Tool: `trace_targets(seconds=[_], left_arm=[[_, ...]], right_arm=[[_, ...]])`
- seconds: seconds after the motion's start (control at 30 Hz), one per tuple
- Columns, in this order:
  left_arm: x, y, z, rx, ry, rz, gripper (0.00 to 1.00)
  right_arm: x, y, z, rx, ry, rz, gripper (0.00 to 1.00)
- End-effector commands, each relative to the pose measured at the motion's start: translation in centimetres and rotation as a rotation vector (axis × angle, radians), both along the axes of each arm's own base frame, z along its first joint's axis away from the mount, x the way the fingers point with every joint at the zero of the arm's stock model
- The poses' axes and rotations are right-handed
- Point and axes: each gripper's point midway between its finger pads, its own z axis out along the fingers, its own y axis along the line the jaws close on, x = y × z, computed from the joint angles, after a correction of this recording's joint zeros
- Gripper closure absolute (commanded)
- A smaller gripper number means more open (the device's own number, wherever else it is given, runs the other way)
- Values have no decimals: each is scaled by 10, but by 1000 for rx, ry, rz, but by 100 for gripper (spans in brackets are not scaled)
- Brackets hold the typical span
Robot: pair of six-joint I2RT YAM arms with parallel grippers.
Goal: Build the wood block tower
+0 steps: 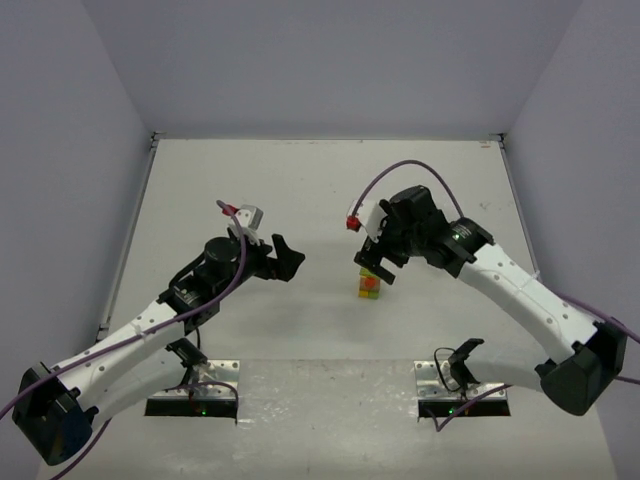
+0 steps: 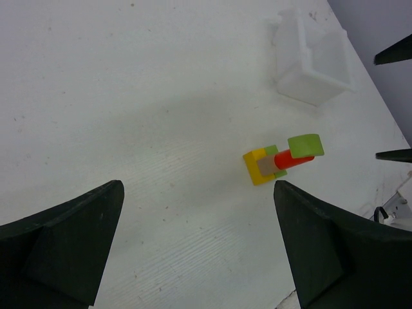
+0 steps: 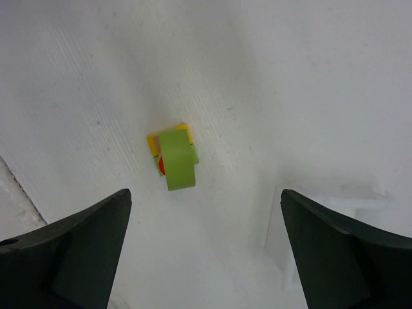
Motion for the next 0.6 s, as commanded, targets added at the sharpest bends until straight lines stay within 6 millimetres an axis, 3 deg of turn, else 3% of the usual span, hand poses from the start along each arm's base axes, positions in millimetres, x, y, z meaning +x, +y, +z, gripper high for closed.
trace_targets(seconds=[0.0,0.07,0.13,0.23,0.33,0.4,0.47,0.57], left_arm=[[13,3,31,-42,-55,60,0],[18,12,34,-46,-60,122,0],[20,26,27,-23,-28,204,0],[24,35,21,-16,-11,270,0],[27,41,13,-29,-8,316,0],[28,50,11,-33,-4,370,0],[30,62,10,-39,-6,439,0],[28,79,7,-62,-12,526,0]], right_arm=[[27,-7,59,196,-188,-276,1],[42,-44,68,247,-219,-573,1],[52,-84,56,318,-166,-814,1],[53,-119,30,339,-97,-996,1],[38,-158,-12,336,-25,-1211,1],[29,-179,-28,393,-7,-1330,1],[23,-199,-31,459,-23,-1451,1],[-3,-214,-70,457,23,-1592,1]])
